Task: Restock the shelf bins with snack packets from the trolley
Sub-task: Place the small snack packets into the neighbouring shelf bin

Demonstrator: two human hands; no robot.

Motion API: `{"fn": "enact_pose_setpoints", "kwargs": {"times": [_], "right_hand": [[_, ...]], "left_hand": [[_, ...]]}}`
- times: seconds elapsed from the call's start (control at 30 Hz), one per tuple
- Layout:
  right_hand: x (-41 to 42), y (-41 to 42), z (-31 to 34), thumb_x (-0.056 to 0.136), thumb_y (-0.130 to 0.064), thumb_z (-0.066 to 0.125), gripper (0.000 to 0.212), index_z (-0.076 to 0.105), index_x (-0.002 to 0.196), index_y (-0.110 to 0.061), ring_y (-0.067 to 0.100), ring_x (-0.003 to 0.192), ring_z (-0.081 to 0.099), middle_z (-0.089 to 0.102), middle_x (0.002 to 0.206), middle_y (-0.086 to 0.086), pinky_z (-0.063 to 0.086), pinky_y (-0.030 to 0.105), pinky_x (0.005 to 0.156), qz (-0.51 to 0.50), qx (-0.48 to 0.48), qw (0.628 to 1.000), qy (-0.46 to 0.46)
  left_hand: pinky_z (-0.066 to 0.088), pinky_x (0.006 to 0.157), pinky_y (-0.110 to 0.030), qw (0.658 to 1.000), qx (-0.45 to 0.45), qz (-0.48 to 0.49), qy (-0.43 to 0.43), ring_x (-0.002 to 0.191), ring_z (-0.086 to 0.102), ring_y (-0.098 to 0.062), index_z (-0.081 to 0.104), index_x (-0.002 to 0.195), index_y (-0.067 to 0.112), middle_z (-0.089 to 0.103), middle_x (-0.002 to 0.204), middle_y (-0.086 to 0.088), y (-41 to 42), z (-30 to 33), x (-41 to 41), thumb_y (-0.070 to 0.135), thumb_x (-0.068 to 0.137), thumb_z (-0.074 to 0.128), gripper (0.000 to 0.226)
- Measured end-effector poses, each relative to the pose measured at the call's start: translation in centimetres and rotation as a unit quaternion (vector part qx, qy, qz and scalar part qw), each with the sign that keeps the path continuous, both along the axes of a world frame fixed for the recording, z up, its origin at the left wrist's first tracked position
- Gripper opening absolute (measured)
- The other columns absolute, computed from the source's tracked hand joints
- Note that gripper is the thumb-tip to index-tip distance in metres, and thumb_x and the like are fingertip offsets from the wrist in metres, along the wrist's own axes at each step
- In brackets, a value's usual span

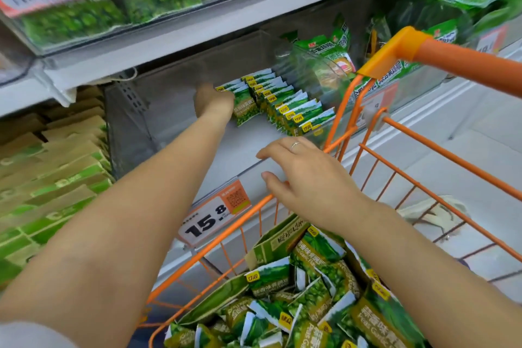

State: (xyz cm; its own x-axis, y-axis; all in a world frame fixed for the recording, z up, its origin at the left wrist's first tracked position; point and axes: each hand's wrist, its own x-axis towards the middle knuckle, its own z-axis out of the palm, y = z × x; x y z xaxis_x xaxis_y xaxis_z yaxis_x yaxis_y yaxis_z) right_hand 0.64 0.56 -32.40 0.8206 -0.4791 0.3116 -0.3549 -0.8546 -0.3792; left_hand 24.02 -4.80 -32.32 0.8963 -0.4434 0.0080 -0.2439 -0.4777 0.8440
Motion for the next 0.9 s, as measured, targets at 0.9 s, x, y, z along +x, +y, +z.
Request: {"fn": "enact_pose_setpoints", "kwargs": {"times": [0.9], "right_hand": [[-3.1,5.8,-3.8,0.095,-0.045,0.052,0.033,0.060,0.115,-0.019,0.022,0.092,0.061,0.065,0.103,0.001,0.042,0.030,0.063,0.072,-0.071,0.917,0.385]], "left_hand": [[0.036,0.101,-0.037,0.867,0.034,-0.375,-0.327,0.122,0.047,-0.020,0.066,0.111,0.017,0.062,0.116,0.001,20.9,-0.7,-10.7,0.034,0.088,0.048,0.033]]}}
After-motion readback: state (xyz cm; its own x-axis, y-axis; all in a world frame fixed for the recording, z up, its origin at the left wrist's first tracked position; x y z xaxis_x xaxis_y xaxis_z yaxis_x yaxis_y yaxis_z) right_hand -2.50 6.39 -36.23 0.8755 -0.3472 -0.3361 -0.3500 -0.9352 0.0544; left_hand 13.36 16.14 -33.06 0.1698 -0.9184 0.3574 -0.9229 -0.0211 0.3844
